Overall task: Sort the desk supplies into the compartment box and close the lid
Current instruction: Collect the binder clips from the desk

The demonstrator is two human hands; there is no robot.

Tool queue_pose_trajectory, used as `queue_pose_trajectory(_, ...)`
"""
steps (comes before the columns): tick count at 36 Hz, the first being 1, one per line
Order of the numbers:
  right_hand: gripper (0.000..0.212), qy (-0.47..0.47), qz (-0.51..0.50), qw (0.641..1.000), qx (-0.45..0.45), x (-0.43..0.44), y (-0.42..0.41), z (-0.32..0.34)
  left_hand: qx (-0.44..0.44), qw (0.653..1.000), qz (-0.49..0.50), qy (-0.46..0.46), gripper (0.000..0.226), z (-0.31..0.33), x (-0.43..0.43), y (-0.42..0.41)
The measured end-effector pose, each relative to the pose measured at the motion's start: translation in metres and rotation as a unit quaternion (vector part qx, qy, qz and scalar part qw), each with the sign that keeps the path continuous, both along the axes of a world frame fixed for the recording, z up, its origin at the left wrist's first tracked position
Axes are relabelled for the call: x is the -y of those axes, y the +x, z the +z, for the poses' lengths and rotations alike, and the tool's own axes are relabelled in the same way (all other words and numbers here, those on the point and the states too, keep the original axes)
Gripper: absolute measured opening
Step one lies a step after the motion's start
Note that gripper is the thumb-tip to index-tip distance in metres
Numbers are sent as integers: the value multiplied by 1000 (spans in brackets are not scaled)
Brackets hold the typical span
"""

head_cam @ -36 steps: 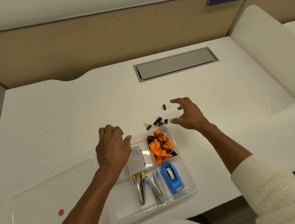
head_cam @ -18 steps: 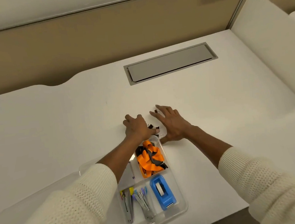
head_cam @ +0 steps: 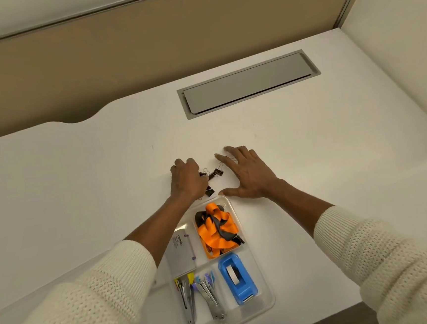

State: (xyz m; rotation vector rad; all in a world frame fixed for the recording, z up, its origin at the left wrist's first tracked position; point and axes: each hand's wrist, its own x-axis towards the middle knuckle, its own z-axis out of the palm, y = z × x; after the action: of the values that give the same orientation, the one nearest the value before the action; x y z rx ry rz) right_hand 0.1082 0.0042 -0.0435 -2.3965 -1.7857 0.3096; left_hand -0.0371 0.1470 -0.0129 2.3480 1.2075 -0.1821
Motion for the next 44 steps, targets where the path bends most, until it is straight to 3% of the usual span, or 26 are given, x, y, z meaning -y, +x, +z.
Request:
queue_pose_trajectory(10, 118, 1, -31, 999, 26, -32, -17, 3, -26, 1000, 15, 8, 66, -3, -1, -13)
queue_pose_trajectory(21, 50, -4, -6, 998, -65, -42, -23, 4, -12, 1000, -10, 23, 26, -4, -13, -11)
queue_pose_trajectory(26, 39, -16, -11, 993, -116, -39, -11, 11, 1, 999, -33, 9, 23, -7, -26, -19)
queue_pose_trajectory(30, 44, -15, -28, 989, -147, -36, -6, 13, 2, 999, -48, -1, 33, -12, -31, -27)
queue_pose_trajectory(36, 78, -51, 10, 996, -78, -41, -13, 17, -24, 992, -125, -10, 84, -8, -22, -35)
queue_pose_trajectory(44, 40, -35, 40, 993, -109, -51, -22, 22, -22, 989, -146, 22, 41, -4, -18, -34)
